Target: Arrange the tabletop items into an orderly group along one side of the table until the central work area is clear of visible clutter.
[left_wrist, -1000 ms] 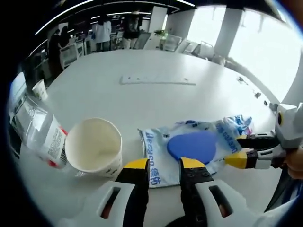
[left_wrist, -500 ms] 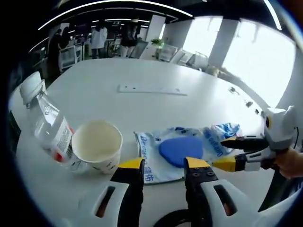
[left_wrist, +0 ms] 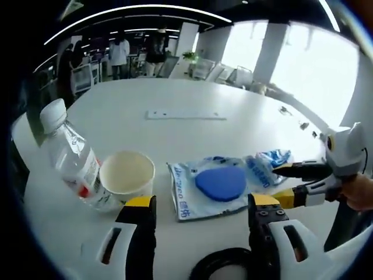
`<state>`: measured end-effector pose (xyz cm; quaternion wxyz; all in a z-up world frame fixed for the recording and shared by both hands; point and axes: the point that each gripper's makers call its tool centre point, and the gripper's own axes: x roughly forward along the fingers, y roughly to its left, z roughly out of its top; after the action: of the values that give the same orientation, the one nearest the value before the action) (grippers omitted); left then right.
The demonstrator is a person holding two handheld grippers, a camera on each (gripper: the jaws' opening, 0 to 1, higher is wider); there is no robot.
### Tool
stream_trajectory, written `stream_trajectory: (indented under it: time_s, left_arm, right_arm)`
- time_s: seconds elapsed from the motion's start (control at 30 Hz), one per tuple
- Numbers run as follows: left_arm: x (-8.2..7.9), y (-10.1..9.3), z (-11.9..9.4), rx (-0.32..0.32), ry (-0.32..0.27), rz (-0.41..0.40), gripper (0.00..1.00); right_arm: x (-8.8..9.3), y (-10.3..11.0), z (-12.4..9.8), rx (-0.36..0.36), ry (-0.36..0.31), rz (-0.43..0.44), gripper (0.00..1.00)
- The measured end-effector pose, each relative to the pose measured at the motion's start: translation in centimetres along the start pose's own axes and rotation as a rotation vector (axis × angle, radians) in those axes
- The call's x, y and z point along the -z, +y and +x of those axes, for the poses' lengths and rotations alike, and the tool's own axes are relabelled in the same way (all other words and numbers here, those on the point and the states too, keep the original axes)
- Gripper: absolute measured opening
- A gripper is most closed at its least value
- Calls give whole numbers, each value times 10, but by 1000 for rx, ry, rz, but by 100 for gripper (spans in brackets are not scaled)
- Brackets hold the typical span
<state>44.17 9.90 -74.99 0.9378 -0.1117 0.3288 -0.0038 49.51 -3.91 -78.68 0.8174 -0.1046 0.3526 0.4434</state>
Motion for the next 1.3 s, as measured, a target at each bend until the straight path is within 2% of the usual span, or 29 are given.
stream_trajectory:
  time_s: [0.2, 0.4, 0.5, 0.67, 1.03, 1.3]
  left_arm:
    - [5, 5, -8, -28, -7, 2, 71]
    - [13, 10, -16, -43, 5, -6, 77]
    - [18, 16, -20, -64, 20, -19, 83]
    - [18, 22, -25, -78, 13, -27, 89]
    - [20, 22, -28, -71, 15, -45, 88]
    - [35, 22, -36, -62, 38, -56, 87]
  right_arm:
    - [0, 5, -5, -9, -7, -4, 59]
    - [2, 4, -9, -7, -8, 0, 59]
    - [3, 5, -12, -5, -9, 3, 59]
    - [4, 8, -13, -10, -8, 2, 58]
    - [4, 11, -14, -18, -12, 4, 58]
    - [6, 22, -17, -40, -15, -1, 58]
